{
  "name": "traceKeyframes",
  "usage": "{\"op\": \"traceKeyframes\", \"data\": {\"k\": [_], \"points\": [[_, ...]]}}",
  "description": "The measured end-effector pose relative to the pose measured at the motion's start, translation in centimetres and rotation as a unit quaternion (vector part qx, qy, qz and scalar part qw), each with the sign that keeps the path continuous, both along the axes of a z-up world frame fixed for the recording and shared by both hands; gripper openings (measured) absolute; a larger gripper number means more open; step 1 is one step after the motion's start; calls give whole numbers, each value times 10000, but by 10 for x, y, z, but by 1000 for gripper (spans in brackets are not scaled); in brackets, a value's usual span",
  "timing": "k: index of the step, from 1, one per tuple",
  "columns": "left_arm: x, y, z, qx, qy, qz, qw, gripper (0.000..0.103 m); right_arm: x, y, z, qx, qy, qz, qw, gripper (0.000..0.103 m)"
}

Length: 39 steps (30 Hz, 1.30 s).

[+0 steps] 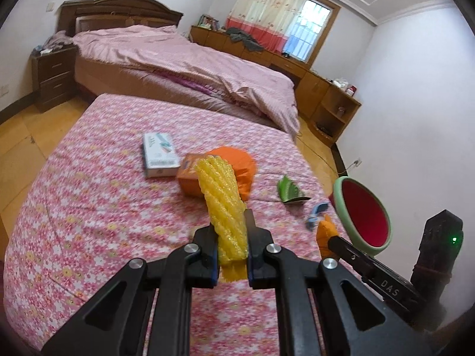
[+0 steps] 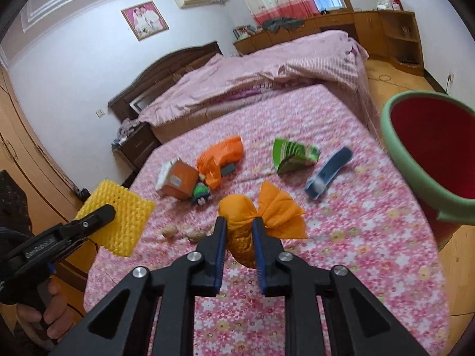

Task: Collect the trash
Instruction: 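Grasp the orange plastic bag with right tool while left tool holds foam net, then carry the foam net and orange bag with both tools to the bucket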

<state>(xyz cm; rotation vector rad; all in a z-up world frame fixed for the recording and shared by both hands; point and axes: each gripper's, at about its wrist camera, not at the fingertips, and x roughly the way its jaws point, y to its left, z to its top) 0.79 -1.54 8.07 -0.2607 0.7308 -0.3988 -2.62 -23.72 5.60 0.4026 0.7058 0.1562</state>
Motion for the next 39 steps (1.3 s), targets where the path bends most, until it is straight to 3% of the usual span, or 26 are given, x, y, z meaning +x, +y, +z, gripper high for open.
{"op": "traceKeyframes", "data": {"k": [8,19,27,35,39], "points": [[1,-46,23,66,-241,-503,9984,12,-23,-25,32,43,-429,-238,9988,19],[19,-139,37,188,-364,-1325,9903,12,-37,-80,50,43,-678,-820,9943,19],[31,-215,33,322,-370,-1929,9800,12,-40,-135,45,201,-625,-1378,9883,19],[51,-288,13,429,-182,-2394,9698,12,-37,-194,25,394,-471,-1844,9809,20],[60,-317,-1,657,-137,-2523,9653,12,-32,-218,13,502,-385,-1968,9784,20]]}}
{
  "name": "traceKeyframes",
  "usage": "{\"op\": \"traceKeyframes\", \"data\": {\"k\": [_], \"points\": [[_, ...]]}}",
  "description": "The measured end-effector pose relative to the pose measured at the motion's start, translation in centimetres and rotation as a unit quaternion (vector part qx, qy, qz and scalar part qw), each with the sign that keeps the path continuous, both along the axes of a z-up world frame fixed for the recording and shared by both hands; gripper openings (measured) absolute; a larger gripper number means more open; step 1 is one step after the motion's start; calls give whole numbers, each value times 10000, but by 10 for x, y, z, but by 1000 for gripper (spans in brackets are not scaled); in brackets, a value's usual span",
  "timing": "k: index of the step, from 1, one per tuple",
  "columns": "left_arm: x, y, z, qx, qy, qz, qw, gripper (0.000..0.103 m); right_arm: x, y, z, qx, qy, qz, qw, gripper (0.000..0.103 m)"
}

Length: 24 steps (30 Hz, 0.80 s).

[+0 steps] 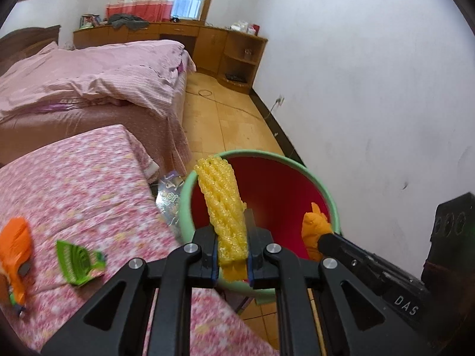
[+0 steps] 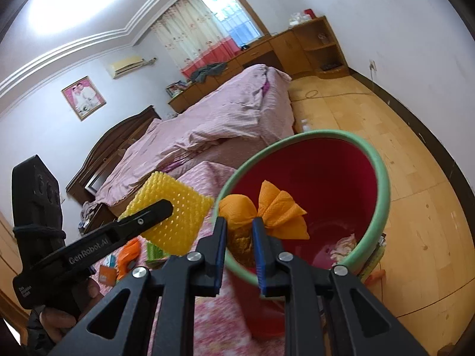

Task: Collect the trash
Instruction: 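Carry the foam net and orange bag with both tools to the bucket, then open both tools over the bucket to drop foam net and orange bag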

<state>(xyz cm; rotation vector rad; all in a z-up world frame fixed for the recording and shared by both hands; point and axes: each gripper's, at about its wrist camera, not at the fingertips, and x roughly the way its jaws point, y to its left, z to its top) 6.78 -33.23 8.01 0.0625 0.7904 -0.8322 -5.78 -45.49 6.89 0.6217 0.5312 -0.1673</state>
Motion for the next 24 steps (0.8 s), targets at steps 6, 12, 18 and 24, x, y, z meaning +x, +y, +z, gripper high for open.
{"op": "traceKeyframes", "data": {"k": [6,12,18,24], "points": [[10,-29,-17,376,24,-51,9993,24,14,-24,-15,169,110,-98,9997,23],[22,-34,-31,433,226,104,9988,42,17,-38,-26,339,142,-195,9991,29],[24,-29,-32,438,341,214,9982,42,17,-42,-28,462,106,-189,9987,41],[13,-18,-19,384,291,216,9986,42,9,-38,-19,432,10,-232,9988,45]]}}
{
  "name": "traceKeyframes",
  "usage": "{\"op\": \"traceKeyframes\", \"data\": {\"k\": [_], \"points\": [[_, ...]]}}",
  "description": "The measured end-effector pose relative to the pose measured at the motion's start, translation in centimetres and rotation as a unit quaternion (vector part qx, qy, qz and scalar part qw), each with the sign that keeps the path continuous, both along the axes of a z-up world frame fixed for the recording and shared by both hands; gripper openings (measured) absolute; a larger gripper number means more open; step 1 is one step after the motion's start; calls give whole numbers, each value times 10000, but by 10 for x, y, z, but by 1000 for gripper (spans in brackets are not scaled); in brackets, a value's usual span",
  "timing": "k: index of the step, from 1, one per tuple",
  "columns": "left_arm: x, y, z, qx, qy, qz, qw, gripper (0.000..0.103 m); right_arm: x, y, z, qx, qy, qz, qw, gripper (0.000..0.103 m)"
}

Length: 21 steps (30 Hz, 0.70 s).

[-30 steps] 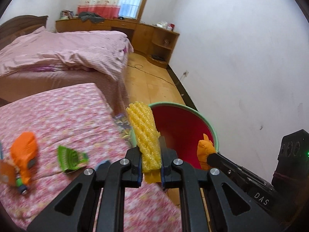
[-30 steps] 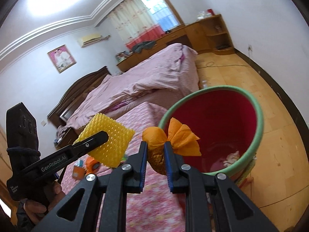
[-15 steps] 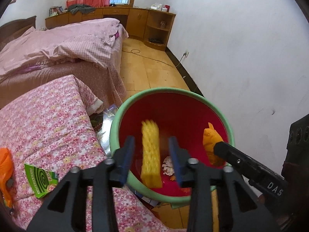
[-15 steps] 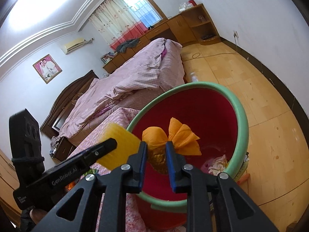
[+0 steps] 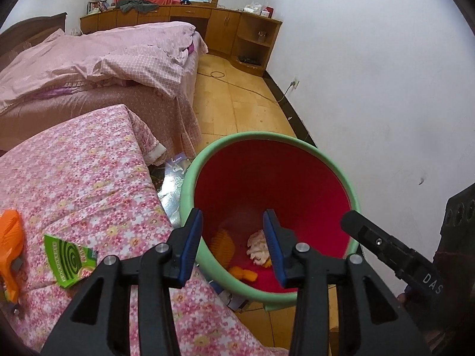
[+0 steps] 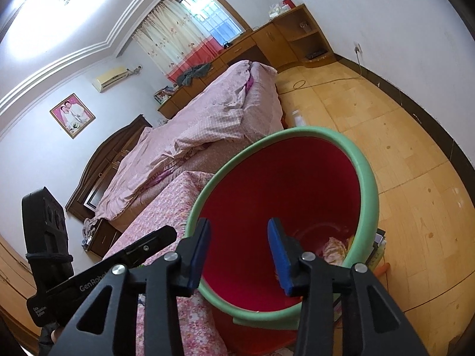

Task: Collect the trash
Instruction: 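Open both tools over the bucket to drop foam net and orange bag, then move both tools back over the remaining items on the bed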

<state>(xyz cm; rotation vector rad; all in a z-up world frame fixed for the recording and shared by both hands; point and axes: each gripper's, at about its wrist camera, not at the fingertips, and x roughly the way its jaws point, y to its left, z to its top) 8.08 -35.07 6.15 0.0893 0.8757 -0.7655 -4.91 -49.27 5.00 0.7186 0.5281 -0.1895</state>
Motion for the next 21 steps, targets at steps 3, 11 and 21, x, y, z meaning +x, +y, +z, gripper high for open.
{"op": "traceKeyframes", "data": {"k": [3,11,21], "points": [[-8,12,9,-52,-43,53,10000,42,-5,4,7,-57,-59,-22,10000,46],[-18,57,24,-139,-137,357,9992,42,-14,25,25,-171,-149,50,9997,50],[-18,135,33,-224,-185,1028,9943,42,-11,68,37,-259,-124,328,9990,55]]}}
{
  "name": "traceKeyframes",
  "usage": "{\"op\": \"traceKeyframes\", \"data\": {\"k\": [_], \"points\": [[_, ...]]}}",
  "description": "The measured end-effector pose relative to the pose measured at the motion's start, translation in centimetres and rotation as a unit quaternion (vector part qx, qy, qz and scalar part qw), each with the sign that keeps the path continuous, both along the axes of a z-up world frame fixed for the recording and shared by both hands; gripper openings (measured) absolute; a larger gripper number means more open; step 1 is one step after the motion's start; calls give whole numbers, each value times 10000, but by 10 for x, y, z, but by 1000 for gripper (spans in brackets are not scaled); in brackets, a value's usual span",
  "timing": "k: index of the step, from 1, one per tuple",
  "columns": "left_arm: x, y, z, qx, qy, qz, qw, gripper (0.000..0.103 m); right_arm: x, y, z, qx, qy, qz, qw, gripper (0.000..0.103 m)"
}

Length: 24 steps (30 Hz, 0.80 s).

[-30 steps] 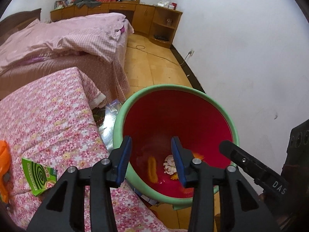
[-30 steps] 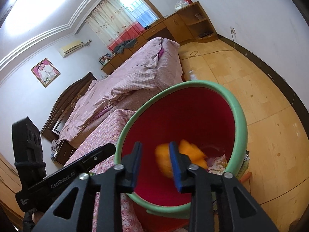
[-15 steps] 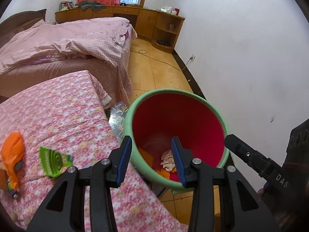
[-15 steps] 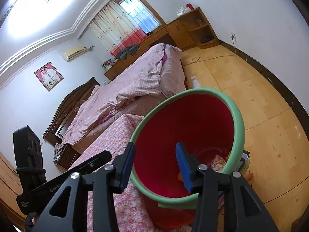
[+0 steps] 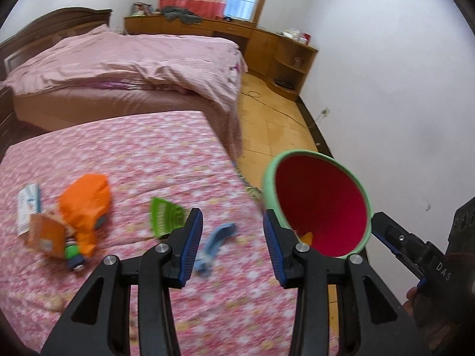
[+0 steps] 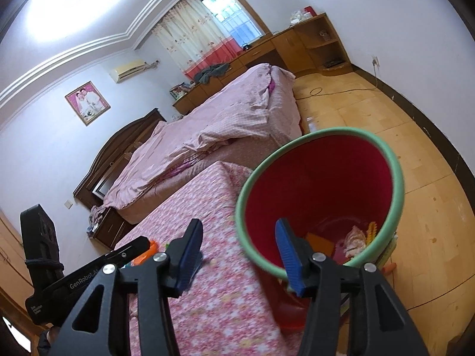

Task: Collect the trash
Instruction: 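Move both tools back over the remaining items on the bed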

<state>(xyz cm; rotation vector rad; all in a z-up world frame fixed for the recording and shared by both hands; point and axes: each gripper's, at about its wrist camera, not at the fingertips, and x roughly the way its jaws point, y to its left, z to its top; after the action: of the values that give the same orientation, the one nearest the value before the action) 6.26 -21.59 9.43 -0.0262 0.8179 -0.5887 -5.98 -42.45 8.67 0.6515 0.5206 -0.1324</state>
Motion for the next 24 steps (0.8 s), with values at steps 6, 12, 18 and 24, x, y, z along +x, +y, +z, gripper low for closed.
{"op": "traceKeyframes", "data": {"k": [6,12,18,24], "points": [[2,45,-2,-53,10,408,9992,42,8,26,0,-65,113,219,9997,57],[8,88,-6,-92,-1,807,9967,43,17,50,-1,-109,254,381,9989,59],[18,132,-11,-153,30,1278,9917,43,29,72,-10,-143,455,523,9975,61],[26,164,-26,60,46,1610,9869,48,45,87,-20,-77,676,646,9956,62]]}}
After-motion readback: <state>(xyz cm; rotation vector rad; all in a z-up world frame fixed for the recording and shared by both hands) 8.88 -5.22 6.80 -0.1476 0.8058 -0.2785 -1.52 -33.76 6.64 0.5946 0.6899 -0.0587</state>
